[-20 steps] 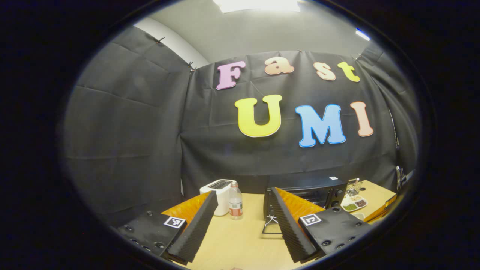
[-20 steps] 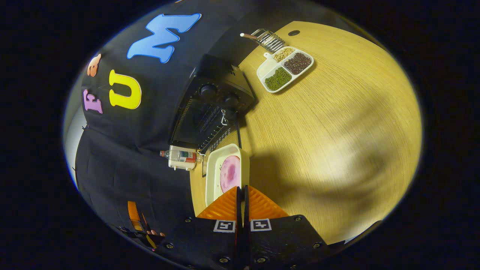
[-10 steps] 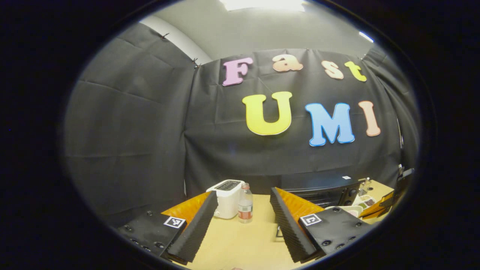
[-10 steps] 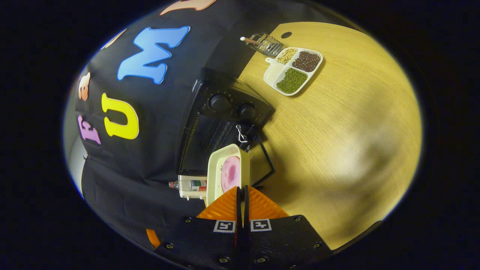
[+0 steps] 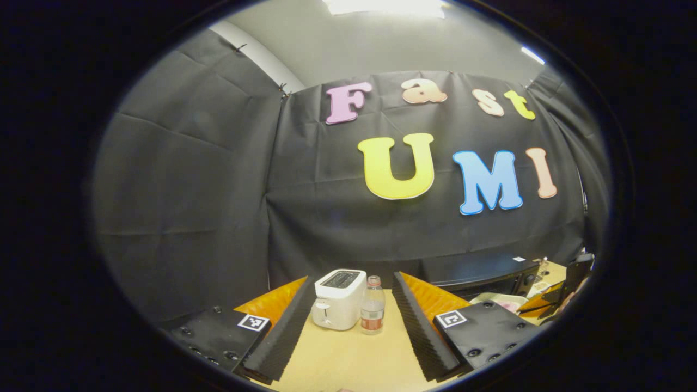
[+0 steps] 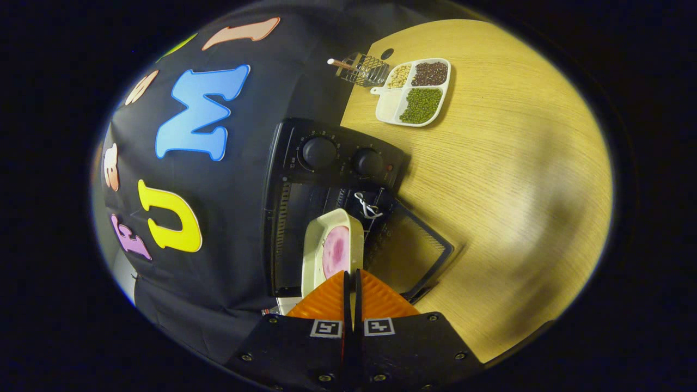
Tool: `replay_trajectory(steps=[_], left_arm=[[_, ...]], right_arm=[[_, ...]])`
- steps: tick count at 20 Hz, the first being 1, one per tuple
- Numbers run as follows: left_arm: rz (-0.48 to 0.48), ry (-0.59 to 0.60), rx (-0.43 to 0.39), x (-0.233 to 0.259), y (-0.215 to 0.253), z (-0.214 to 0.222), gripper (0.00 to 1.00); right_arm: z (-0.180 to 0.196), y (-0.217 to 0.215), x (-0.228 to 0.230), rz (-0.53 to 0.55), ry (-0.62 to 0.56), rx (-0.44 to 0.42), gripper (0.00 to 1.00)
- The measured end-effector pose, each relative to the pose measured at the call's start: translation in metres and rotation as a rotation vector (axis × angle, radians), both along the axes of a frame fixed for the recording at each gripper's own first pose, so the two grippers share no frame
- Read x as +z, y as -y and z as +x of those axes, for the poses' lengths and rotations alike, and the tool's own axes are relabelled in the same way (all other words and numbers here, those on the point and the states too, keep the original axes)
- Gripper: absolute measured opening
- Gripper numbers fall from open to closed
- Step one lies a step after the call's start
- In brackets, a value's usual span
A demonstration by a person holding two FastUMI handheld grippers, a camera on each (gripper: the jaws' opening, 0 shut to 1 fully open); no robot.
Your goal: Open the electric oven with the left hand, put the food in, and close the electric oven.
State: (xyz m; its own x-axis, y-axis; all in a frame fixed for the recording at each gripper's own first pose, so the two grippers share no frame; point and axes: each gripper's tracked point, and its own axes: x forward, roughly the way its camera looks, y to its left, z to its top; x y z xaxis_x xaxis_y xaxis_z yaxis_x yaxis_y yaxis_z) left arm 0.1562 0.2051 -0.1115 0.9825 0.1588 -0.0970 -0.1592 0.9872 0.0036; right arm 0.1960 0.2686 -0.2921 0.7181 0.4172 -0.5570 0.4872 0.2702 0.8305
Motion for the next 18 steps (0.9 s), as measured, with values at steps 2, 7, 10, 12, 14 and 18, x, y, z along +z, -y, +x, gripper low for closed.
replay_trajectory(steps=[2, 7, 10, 12, 14, 18], left_arm=[[0.006, -0.007, 0.002, -0.003, -0.012, 0.003, 0.92], [0.004, -0.04, 0.016, -0.015, -0.036, 0.001, 1.0], [0.007, -0.062, 0.026, -0.023, -0.045, -0.003, 1.0], [0.015, -0.069, 0.036, -0.024, -0.05, -0.003, 0.95], [0.013, -0.079, 0.047, -0.027, -0.052, -0.004, 1.0], [0.02, -0.084, 0.048, -0.028, -0.047, -0.004, 0.95]], right_arm=[[0.014, -0.009, -0.004, 0.006, 0.0, -0.042, 0.01], [0.045, -0.018, -0.008, 0.031, 0.012, -0.181, 0.0], [0.062, -0.022, -0.014, 0.044, 0.002, -0.231, 0.01], [0.074, -0.024, -0.017, 0.041, 0.004, -0.264, 0.01], [0.085, -0.027, -0.021, 0.026, 0.01, -0.273, 0.01], [0.1, -0.048, -0.007, 0.136, 0.059, -0.226, 0.09]])
